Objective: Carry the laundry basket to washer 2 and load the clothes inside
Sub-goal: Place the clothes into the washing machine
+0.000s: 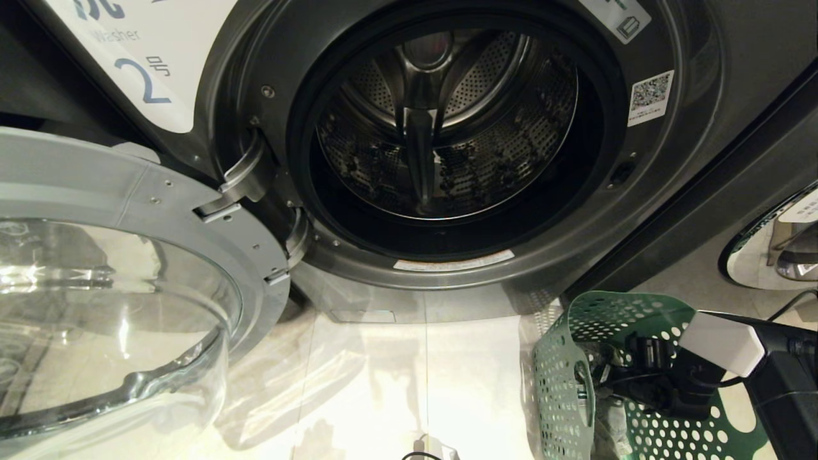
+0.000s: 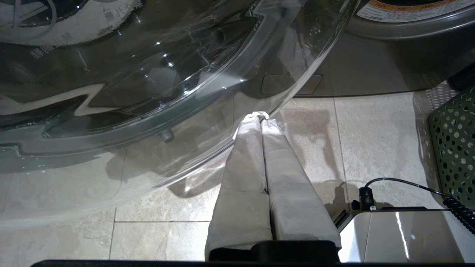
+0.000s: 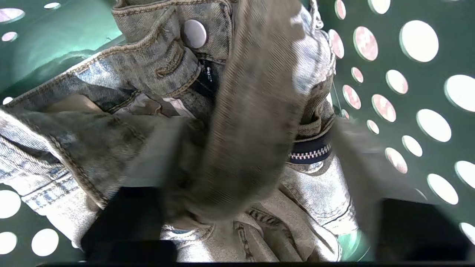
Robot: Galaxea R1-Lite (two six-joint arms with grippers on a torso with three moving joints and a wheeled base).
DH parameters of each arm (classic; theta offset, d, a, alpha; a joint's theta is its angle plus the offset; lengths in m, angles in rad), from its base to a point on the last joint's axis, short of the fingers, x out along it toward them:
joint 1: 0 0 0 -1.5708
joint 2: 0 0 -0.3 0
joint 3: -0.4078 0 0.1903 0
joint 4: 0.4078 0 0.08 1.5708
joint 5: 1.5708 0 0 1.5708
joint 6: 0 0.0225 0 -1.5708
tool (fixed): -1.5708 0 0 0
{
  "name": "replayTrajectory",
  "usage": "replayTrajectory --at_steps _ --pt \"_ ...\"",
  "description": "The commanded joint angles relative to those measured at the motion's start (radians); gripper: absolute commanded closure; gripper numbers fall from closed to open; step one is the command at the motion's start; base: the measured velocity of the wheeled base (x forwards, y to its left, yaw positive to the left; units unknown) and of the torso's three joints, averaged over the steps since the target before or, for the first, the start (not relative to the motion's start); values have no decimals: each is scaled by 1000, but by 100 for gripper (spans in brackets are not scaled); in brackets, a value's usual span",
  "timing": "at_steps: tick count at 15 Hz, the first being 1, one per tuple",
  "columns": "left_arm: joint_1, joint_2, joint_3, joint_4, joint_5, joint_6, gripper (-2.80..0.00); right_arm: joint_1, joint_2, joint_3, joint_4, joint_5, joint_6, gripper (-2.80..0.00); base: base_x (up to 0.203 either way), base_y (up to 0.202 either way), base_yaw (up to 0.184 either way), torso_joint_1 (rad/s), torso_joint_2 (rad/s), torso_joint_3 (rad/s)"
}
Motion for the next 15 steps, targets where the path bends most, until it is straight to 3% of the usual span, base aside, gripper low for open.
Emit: replayTrajectory --at_steps 1,7,10,15 --pt "0 2 0 0 0 0 0 5 -7 5 -5 -2 5 0 0 0 0 0 0 0" --pt "0 2 1 0 0 0 0 44 -58 35 7 -2 11 0 0 0 0 0 0 0" --pt "0 2 1 0 0 0 0 69 -97 80 28 -2 54 0 0 0 0 0 0 0" --pt "0 2 1 0 0 0 0 86 -267 276 49 17 70 0 0 0 0 0 0 0"
